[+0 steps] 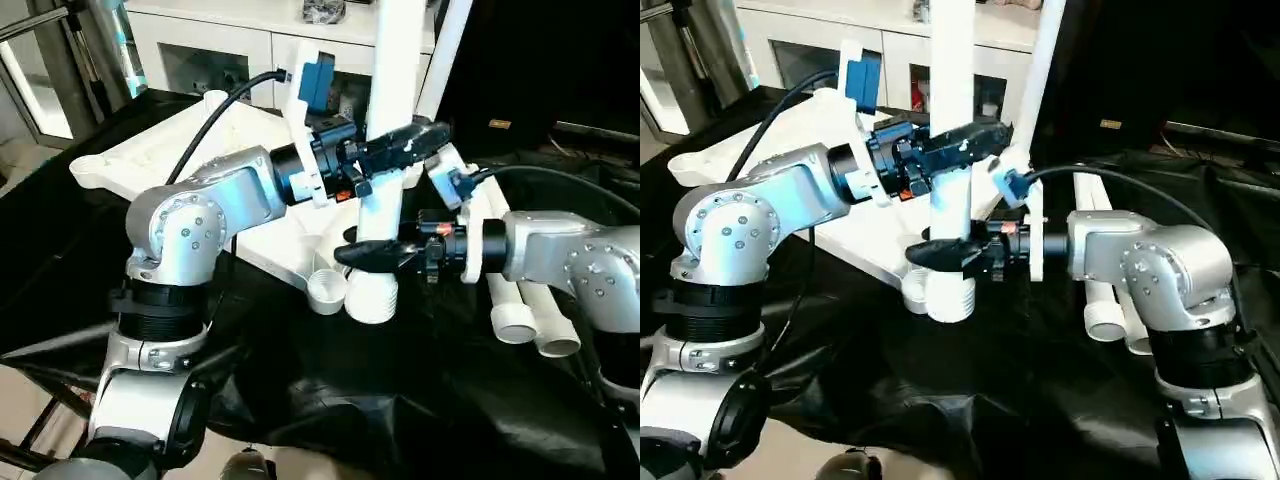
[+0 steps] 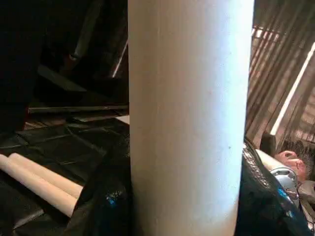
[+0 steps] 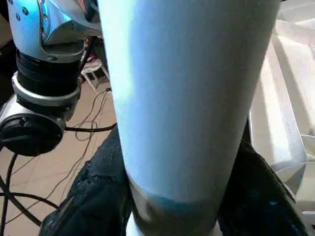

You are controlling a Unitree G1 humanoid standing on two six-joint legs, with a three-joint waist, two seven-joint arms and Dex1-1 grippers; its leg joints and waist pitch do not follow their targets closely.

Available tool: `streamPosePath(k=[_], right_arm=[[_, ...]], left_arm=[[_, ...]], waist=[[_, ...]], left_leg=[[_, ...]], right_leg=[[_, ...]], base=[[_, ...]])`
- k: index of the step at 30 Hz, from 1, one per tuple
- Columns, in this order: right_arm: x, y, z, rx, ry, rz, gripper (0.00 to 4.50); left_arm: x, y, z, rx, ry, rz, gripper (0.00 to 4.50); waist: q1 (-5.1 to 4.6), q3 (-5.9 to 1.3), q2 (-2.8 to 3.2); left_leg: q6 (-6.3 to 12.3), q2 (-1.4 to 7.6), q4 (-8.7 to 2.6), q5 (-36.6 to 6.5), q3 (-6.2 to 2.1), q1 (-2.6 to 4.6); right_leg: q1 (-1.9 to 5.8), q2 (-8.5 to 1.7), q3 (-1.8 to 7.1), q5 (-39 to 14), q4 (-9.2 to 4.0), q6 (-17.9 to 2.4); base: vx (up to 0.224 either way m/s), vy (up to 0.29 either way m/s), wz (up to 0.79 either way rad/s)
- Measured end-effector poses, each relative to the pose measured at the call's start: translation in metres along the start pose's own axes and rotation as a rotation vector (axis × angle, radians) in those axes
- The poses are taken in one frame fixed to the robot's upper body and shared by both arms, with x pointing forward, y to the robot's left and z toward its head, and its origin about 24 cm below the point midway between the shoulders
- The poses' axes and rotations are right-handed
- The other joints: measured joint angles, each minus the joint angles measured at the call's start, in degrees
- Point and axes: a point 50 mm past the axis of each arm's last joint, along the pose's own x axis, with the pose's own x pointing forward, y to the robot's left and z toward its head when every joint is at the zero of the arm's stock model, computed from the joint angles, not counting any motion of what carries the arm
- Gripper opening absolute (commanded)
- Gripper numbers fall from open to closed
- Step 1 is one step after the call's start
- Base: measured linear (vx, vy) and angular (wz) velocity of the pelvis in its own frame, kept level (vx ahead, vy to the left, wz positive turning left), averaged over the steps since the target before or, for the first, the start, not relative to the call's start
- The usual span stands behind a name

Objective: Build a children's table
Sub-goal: Pick table leg

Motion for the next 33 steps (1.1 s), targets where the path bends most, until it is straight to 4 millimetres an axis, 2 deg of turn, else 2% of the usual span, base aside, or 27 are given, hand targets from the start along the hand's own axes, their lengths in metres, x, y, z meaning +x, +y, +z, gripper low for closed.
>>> streamPosePath(k=[13,15,18,20,33], right_arm=[[0.0023,0.0002,-0.0028,0.004,-0.009,-0.011,1.91],[0.0023,-0.0003,-0.003,0.0,-0.011,-0.018,2.47],[0.0038,-0.002,-0.0037,0.01,-0.017,-0.036,2.67],[0.0038,-0.0021,-0.0038,0.01,-0.016,-0.037,3.04],[0.0015,-0.0018,-0.0062,0.011,-0.009,-0.039,3.07]], left_arm=[[-0.0012,0.0014,-0.0009,-0.002,0.011,-0.001,1.83],[-0.0014,0.0015,-0.0008,-0.001,0.01,-0.001,1.83],[-0.0018,0.0016,-0.0007,0.002,0.013,-0.001,1.83],[-0.0016,0.0013,-0.0008,0.002,0.014,-0.006,1.83],[-0.0012,0.0004,-0.0018,0.005,0.025,-0.02,1.83]], waist=[[0.01,-0.01,0.02],[0.0,-0.01,0.02],[-0.05,-0.01,0.02],[0.0,-0.01,0.03],[0.01,-0.01,0.03]], left_leg=[[0.0,0.0,0.0,0.0,0.0,0.01],[0.0,0.0,0.0,0.0,0.0,0.01],[0.0,0.0,0.0,0.0,0.0,0.02],[0.0,0.0,0.0,0.0,0.0,0.02],[0.0,0.0,0.0,0.0,-0.01,0.04]], right_leg=[[0.0,0.0,0.0,0.01,0.01,-0.01],[0.0,0.0,0.0,0.01,0.01,-0.02],[0.0,0.0,0.0,0.01,0.02,-0.02],[0.0,0.0,0.0,0.01,0.02,-0.02],[0.02,0.0,0.0,0.01,0.04,-0.02]], base=[[0.0,0.0,0.0],[0.0,0.0,0.0],[0.0,0.0,0.0],[0.0,0.0,0.0],[0.0,0.0,0.0]])
